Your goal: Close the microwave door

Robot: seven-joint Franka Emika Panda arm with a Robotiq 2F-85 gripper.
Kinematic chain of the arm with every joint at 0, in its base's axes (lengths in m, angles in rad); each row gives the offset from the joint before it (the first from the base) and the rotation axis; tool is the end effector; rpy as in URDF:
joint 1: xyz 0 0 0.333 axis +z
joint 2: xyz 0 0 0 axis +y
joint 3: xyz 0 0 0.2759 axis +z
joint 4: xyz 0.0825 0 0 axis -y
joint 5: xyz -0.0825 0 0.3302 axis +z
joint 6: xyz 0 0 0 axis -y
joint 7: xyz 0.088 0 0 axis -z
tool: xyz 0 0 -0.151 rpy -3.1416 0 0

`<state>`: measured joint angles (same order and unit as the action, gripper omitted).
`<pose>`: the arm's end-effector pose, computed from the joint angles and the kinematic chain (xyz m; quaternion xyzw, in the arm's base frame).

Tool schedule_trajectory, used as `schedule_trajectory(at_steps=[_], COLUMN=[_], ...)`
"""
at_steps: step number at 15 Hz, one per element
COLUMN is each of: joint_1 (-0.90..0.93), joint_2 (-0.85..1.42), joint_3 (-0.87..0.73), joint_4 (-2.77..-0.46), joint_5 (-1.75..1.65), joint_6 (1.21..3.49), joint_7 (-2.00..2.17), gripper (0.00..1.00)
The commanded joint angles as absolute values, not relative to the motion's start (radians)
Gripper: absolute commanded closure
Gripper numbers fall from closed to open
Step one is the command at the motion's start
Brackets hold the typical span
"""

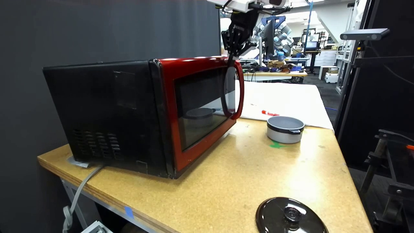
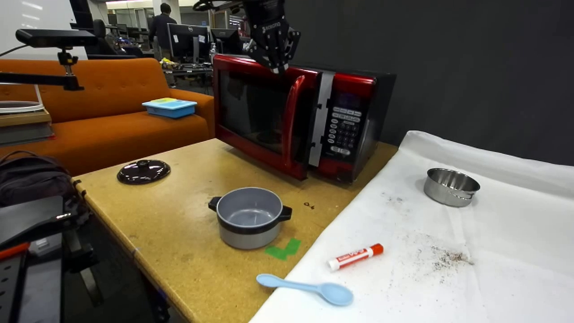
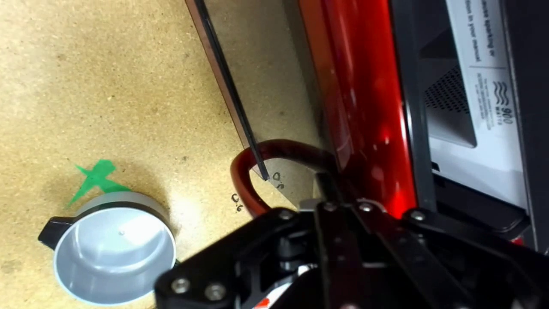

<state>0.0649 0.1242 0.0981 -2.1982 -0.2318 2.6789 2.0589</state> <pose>0.5409 0.0913 0.3207 -0.6446 0.7411 -0.1353 0.1305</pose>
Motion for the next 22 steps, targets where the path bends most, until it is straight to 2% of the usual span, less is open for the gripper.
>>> schedule_trajectory(at_steps=[1, 8, 11, 15, 22], joint_1=[0.101, 0.137, 0.108, 0.12, 0.06], joint_2=[0.188, 0.252, 0.259, 0.244, 0.261], joint_3=[0.048, -0.01, 0.031, 0.029, 0.144], joint_4=[-2.15, -2.101, -2.092, -2.102, -2.088], joint_5=[-0.249, -0.207, -0.2, -0.088, 0.312], joint_6=[2.737, 2.855, 2.89, 2.91, 2.963], joint_7=[2.071, 2.038, 2.04, 1.945, 1.592], gripper=[1.0, 1.0, 1.0, 1.0, 1.0])
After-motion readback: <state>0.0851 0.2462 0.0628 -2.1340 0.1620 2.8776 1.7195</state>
